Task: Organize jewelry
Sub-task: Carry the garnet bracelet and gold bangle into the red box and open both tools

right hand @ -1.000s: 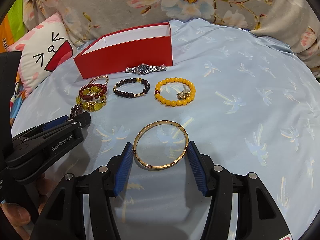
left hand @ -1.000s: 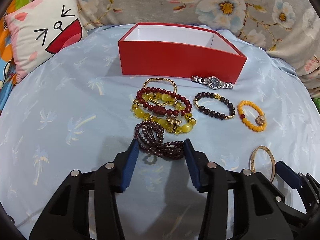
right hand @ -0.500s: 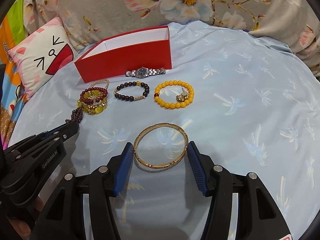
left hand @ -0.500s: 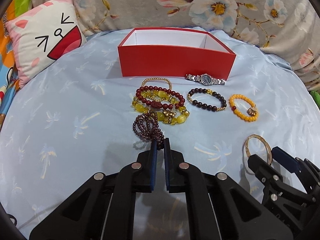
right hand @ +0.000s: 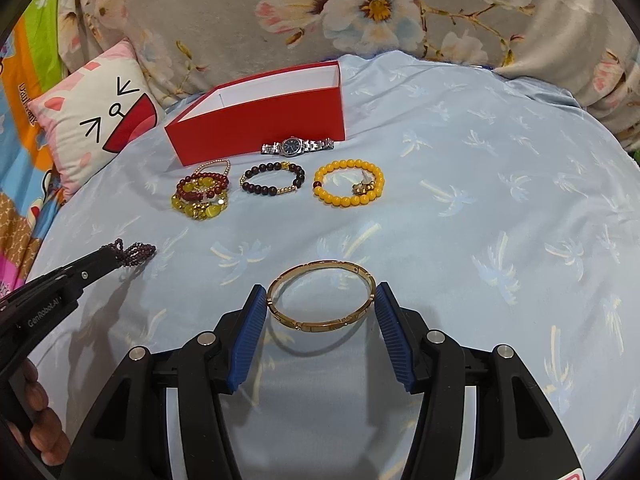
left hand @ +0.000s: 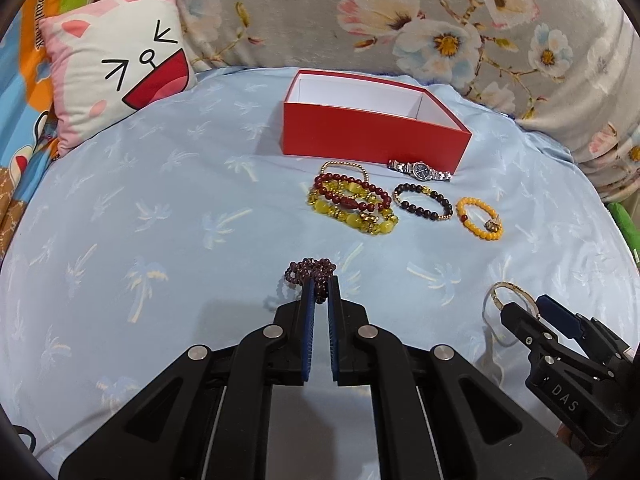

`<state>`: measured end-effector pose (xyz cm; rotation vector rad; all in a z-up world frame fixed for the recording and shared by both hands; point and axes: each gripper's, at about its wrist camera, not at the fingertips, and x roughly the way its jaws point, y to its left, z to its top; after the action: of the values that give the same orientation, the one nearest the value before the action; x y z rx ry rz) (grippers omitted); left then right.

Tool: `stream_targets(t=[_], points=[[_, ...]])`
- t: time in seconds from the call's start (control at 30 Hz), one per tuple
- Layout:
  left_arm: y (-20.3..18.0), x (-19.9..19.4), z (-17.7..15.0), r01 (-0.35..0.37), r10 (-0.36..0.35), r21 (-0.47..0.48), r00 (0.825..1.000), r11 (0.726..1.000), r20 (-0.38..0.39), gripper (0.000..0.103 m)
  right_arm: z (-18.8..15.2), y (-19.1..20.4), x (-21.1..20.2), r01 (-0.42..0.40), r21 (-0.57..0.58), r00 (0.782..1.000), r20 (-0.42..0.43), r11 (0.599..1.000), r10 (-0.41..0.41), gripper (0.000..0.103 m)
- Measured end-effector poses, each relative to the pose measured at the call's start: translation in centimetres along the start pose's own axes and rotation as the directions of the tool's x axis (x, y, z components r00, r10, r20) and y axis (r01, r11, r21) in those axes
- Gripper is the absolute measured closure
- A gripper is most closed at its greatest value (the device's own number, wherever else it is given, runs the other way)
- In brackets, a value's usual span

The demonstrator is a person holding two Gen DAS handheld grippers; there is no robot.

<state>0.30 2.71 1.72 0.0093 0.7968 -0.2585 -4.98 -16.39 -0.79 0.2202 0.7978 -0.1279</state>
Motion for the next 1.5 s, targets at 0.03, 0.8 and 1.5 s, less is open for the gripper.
stream_targets(t=[0.03, 0.8, 1.5], points=[[0.2, -0.3, -0.1, 0.000, 0.000, -0.003, 1.000, 1.000, 0.003, 0.097, -0.1, 0.0, -0.1, -0.001, -0.001, 1.000, 0.000, 1.000, 0.001, 0.050], [0.4, -2.3, 2.7, 0.057, -0.057, -0.001, 0.997, 0.998, 0.043, 0.097, 2.4, 0.2, -1.2, -0.050, 0.019, 0.999, 0.014, 0.999, 0.050, 0.051], [1.0, -0.5, 4.4, 0.062, -0.062, -0.023, 0.998, 0.998, 0.011, 0.097, 4.4, 1.4, 3.0, -0.050, -0.036, 0.996, -0.074, 0.998, 0.048, 0.037]])
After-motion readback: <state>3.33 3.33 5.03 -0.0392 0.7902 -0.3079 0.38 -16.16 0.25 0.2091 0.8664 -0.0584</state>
